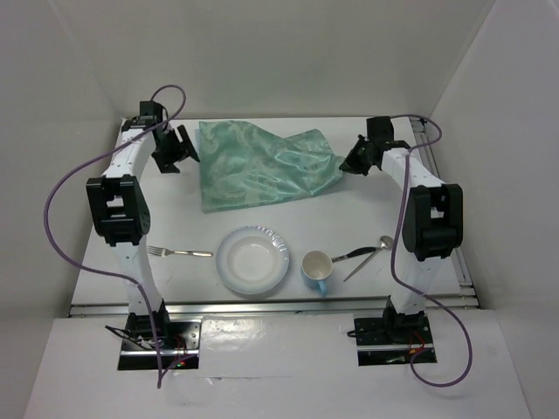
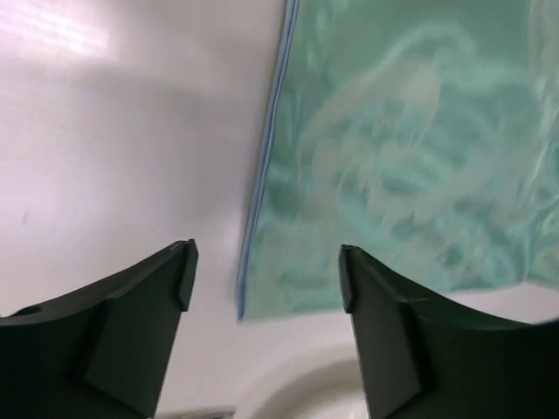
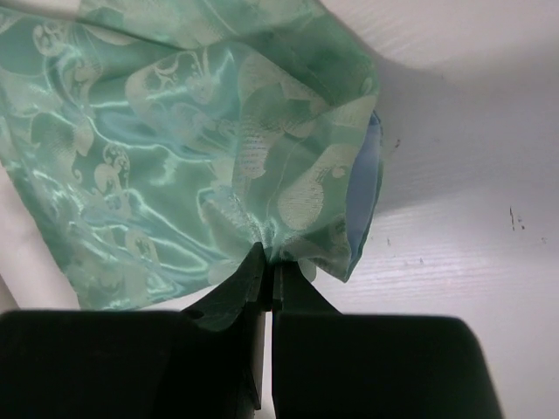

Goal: Set the dinner table for one person

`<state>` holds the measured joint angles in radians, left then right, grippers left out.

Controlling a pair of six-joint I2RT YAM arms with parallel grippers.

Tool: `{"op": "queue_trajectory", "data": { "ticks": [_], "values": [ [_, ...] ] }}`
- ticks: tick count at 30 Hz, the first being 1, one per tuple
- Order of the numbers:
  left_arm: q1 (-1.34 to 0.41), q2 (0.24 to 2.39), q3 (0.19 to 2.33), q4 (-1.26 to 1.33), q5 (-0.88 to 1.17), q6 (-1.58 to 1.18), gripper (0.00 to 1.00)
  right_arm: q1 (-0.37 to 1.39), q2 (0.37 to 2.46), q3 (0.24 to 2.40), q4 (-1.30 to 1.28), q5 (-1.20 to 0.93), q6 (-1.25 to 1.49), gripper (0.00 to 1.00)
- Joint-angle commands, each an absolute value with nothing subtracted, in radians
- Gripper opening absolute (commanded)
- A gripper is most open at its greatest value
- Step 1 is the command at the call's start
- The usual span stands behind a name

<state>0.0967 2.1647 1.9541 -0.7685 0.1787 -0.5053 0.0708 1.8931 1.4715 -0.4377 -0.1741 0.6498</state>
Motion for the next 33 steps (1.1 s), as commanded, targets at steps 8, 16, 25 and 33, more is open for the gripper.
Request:
{"op": "queue_trajectory", "data": {
  "ticks": [8,16,25,33],
  "values": [
    [0.041,1.877,1.408,-0.574,0.278,-0.63,0.81,0.094,1.865,1.416,-0.42,-0.135,0.644,0.0],
    [0.031,1.951,1.359,-0.512,0.236,-0.704,0.78,0.103,1.844,1.398,-0.43,-0.135,0.644,0.0],
    [0.031,1.999,1.318,-0.454,0.224,-0.75,0.51,0.103,1.835,1.388,-0.439,-0.126,0.635,0.0],
    [0.041,2.0,1.472,-0.569,0.183,-0.7,0.0,0.103,1.825,1.407,-0.457,-0.106,0.615,0.0]
  ]
}}
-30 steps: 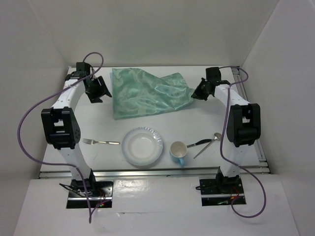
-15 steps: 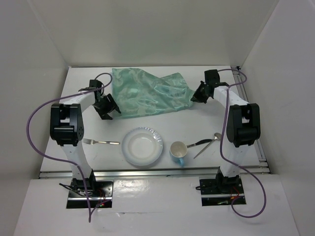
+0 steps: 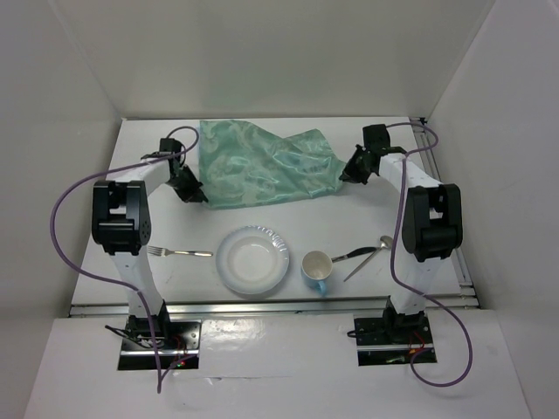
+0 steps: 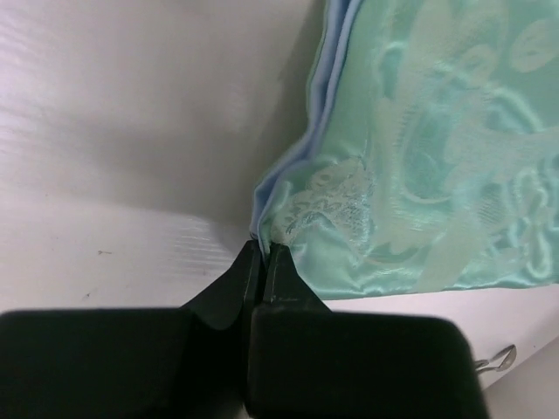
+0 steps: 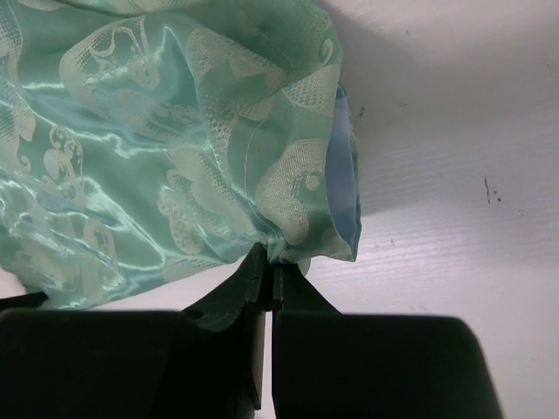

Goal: Set the dinner table for one person

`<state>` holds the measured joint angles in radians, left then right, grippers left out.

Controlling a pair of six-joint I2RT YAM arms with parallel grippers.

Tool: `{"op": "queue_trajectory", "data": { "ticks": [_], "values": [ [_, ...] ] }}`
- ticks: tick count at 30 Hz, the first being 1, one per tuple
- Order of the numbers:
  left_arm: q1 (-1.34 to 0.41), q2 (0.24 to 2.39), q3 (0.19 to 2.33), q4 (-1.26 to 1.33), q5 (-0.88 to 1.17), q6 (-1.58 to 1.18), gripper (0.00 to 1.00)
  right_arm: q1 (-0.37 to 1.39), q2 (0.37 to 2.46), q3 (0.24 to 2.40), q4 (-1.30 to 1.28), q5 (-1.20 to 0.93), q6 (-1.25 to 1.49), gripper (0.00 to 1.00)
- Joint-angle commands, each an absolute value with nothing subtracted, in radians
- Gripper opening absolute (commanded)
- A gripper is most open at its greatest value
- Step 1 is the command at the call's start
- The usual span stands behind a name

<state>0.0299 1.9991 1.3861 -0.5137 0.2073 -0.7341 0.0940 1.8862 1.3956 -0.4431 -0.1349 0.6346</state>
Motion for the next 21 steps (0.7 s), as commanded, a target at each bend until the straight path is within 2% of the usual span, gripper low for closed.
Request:
{"op": "queue_trajectory", "data": {
  "ticks": [1,9,15,21],
  "values": [
    [0.041,2.0,1.498,-0.59,0.183,-0.684,0.0,0.103,1.813,1.42,-0.457,-0.106,0.615,0.0],
    [0.06,1.823,1.828,-0.779,0.137,-0.554,0.0,0.103,1.753,1.566,-0.524,-0.074,0.558,0.0],
    [0.113,1.724,2.072,-0.879,0.219,-0.523,0.0,0.103,1.659,1.739,-0.616,-0.074,0.509,0.0],
    [0.159,1.583,2.115,-0.911,0.267,-0.514,0.0,0.103,1.526,1.827,-0.673,-0.049,0.462,0.0]
  ]
}}
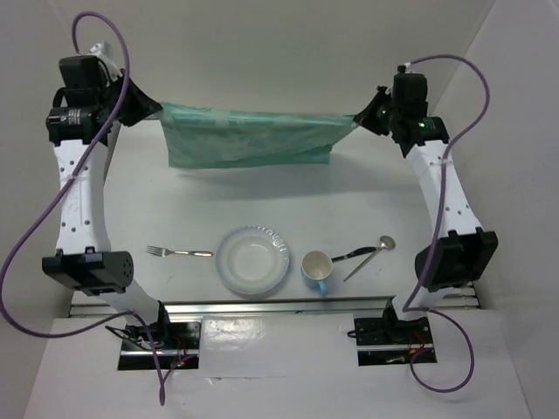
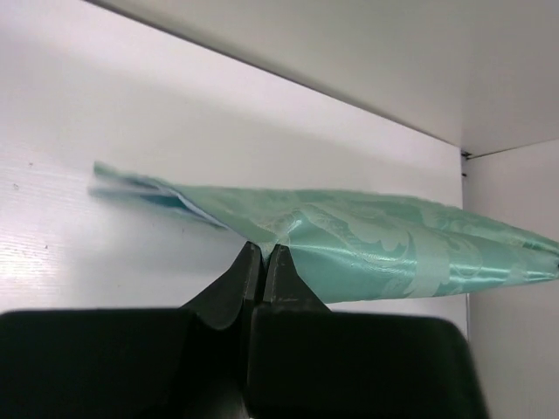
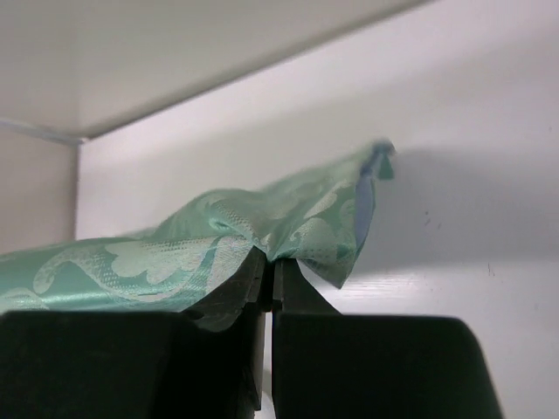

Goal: Set the dinner table for one person

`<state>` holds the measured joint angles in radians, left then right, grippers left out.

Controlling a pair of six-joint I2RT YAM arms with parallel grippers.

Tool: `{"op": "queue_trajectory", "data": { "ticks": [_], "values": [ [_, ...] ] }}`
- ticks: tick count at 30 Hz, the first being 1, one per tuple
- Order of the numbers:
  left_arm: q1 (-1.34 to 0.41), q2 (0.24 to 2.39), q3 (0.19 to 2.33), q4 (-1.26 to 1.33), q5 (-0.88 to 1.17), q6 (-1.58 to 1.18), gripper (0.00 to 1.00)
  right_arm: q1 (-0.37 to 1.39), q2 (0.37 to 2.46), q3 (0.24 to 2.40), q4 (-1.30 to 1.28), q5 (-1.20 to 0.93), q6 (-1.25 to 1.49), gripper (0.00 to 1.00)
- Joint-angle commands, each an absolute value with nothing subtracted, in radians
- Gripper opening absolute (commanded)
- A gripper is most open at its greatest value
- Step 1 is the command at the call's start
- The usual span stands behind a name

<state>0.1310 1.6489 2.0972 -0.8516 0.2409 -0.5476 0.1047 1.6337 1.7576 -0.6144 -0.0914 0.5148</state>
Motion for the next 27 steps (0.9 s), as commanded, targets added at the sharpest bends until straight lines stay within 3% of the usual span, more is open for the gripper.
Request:
{"op": "queue_trajectory", "data": {
  "ticks": [1,9,16,21,24,25,27],
  "values": [
    [0.17,1.568,2.115,-0.911,0.267,-0.514,0.0,0.103,1.494,1.848,-0.695,-0.038,0.462,0.0],
    [0.199,1.453,2.177,-0.969,0.27,-0.502,0.0,0.103,1.391,1.93,-0.795,0.024,0.44,0.0],
    [0.199,1.497,2.025,-0.842,0.305,-0.511,0.0,0.103,1.445,1.882,-0.746,0.043,0.44,0.0],
    [0.184,1.658,2.011,-0.75,0.324,-0.531,0.0,0.103,1.649,1.893,-0.64,0.043,0.422,0.0],
    [0.152,1.826,2.101,-0.739,0.291,-0.531,0.0,0.094,1.83,1.948,-0.586,0.025,0.422,0.0],
    [0.138,2.0,2.228,-0.739,0.291,-0.541,0.0,0.094,1.979,1.998,-0.554,0.011,0.422,0.0],
    [0.129,2.06,2.267,-0.727,0.291,-0.558,0.0,0.094,2.034,2.032,-0.554,0.011,0.434,0.0]
  ]
}}
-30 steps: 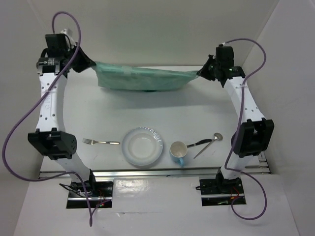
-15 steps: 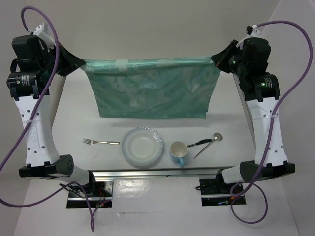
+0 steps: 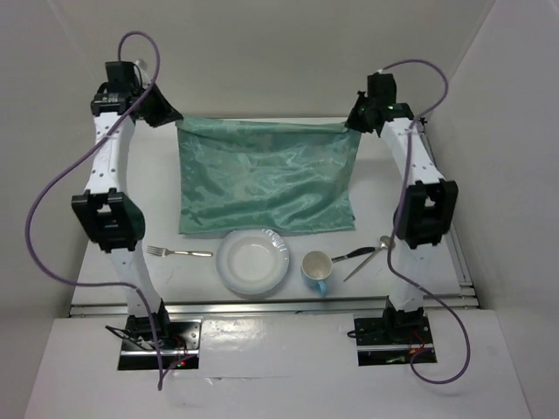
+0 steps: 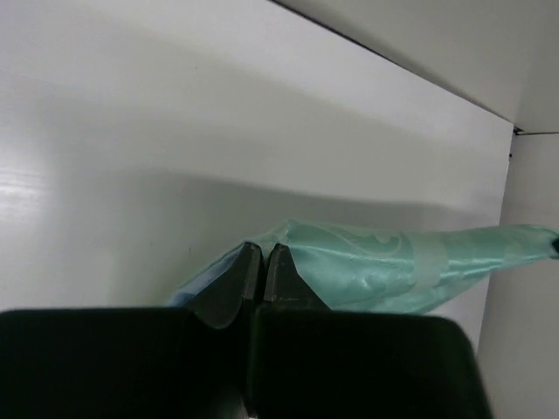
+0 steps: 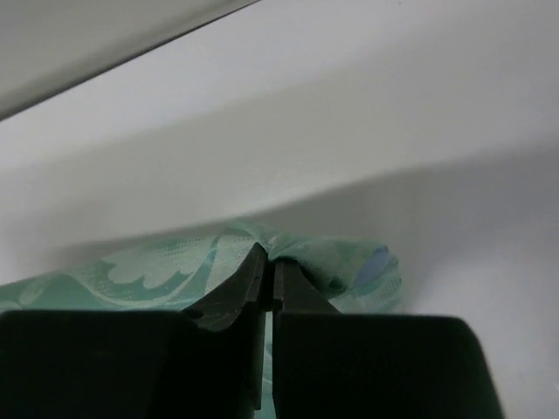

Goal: Set the dinner table for one person

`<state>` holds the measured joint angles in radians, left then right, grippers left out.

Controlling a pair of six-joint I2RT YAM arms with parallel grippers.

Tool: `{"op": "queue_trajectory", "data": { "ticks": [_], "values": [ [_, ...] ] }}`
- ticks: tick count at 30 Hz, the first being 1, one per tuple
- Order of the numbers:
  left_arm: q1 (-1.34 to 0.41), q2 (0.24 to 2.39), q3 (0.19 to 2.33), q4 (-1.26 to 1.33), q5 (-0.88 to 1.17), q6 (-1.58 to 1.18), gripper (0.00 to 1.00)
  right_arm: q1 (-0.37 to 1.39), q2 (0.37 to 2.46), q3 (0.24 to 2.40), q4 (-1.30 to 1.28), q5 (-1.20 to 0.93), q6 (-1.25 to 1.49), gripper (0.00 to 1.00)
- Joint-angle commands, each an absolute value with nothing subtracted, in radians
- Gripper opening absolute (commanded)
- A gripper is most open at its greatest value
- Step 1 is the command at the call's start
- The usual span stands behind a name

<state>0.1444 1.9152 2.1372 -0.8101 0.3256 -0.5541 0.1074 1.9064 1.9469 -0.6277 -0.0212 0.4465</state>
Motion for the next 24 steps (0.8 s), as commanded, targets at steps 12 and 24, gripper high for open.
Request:
{"op": "queue_trajectory", "data": {
  "ticks": [12,24],
  "values": [
    [0.092,2.227,2.276,-0.661,0.253,-0.539,0.94,0.066,2.211,2.061,-0.532,-0.043,0.453,0.81],
    [0.031,2.189,1.93,-0.663,0.195,-0.488,0.03,0.109,2.114,1.686,-0.526,-0.132,0.451,0.0]
  ]
}}
